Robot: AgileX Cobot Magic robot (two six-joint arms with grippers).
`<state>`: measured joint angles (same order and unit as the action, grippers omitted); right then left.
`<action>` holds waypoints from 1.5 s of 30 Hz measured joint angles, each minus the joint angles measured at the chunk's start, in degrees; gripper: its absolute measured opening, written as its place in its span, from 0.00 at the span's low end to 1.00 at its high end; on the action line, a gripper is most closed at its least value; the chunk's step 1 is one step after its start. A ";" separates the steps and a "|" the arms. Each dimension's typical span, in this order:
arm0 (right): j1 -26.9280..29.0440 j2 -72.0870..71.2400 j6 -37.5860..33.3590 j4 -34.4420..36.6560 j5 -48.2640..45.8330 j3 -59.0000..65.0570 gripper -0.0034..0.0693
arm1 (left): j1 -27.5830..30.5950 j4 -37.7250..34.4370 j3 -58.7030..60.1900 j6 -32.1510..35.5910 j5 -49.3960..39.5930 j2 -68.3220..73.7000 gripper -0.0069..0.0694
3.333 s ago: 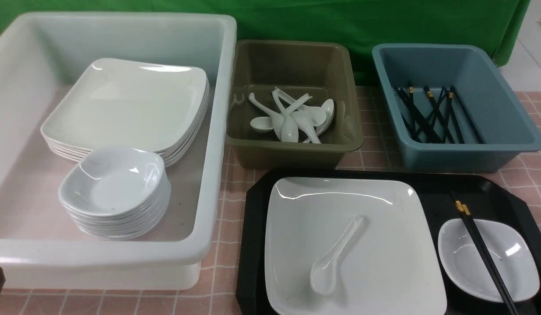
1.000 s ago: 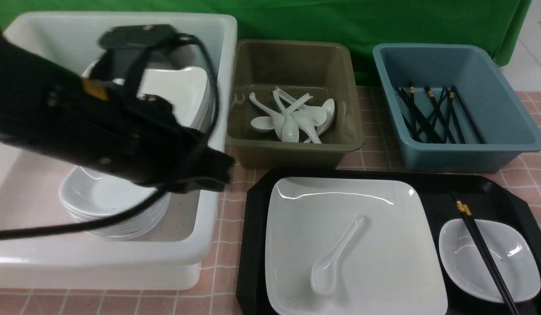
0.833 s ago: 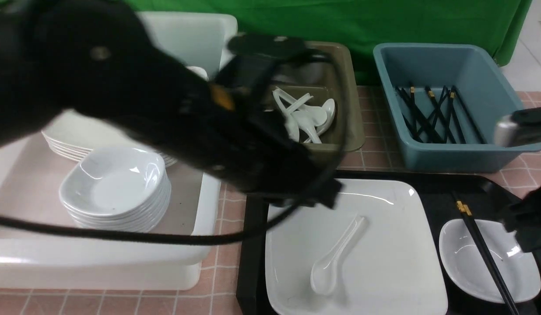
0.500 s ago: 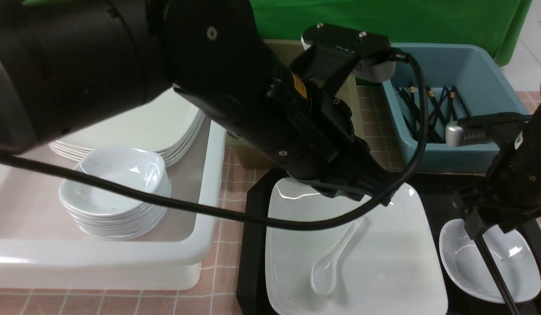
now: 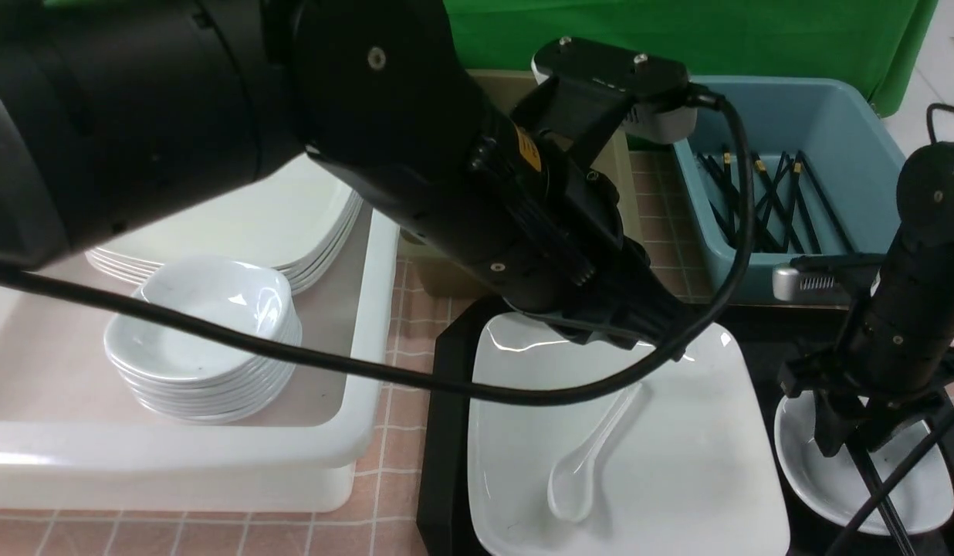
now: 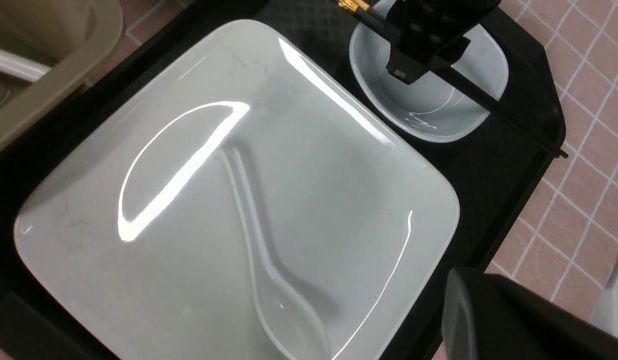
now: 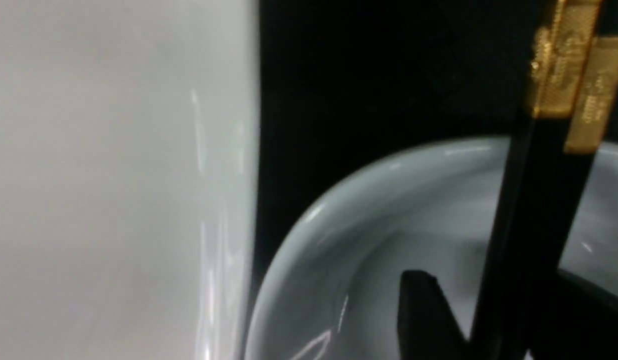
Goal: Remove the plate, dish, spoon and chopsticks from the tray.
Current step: Use the right arm to grab a pair of chopsticks from the plate, then use the right arm to put the chopsticks into the small storage box on the right
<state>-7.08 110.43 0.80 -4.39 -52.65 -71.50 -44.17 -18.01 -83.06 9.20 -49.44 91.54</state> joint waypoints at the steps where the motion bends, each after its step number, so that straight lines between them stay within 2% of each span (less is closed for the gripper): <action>1: 0.00 0.28 0.00 0.08 0.00 0.00 0.39 | 0.00 0.00 0.00 0.00 0.00 0.00 0.08; 3: 0.00 0.41 0.05 0.13 0.02 0.00 0.25 | 0.00 0.05 0.00 -0.18 0.00 0.00 0.08; 15: 0.00 -5.92 -2.52 2.35 -4.68 -0.05 0.27 | 0.00 0.10 -0.02 -0.23 1.66 0.00 0.09; 19: 0.05 -15.56 -6.55 7.64 -3.30 -1.37 0.27 | 0.00 0.59 -0.02 -0.23 9.68 0.00 0.09; 22: 0.98 -18.38 -7.72 8.76 -0.03 -6.51 0.27 | 0.00 1.55 -0.02 -0.23 17.26 0.00 0.09; 25: 2.77 -18.11 -7.60 9.03 5.54 -12.42 0.27 | 0.00 1.80 -0.02 -0.23 26.87 0.00 0.09; 27: 4.73 -15.92 -7.16 9.11 13.08 -18.71 0.27 | 0.00 3.02 -0.02 -0.23 36.65 0.04 0.09; 30: 6.06 -12.27 -5.96 9.11 20.91 -23.22 0.27 | 0.00 4.72 -0.06 -0.23 41.97 0.20 0.09; 34: 6.88 -6.47 -3.91 9.34 30.03 -26.89 0.27 | 0.50 5.59 -0.06 -0.23 41.24 1.75 0.09; 39: 6.88 3.42 -3.00 9.41 40.84 -28.12 0.27 | 2.91 5.70 -0.06 -0.30 35.79 4.50 0.09; 45: 6.88 10.16 -2.49 9.52 45.88 -28.18 0.27 | 5.08 6.14 -0.06 -0.41 28.60 5.14 0.09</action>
<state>-0.20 120.59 -1.70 5.13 -6.78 -99.68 -39.08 -11.87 -83.13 8.79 -20.84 96.68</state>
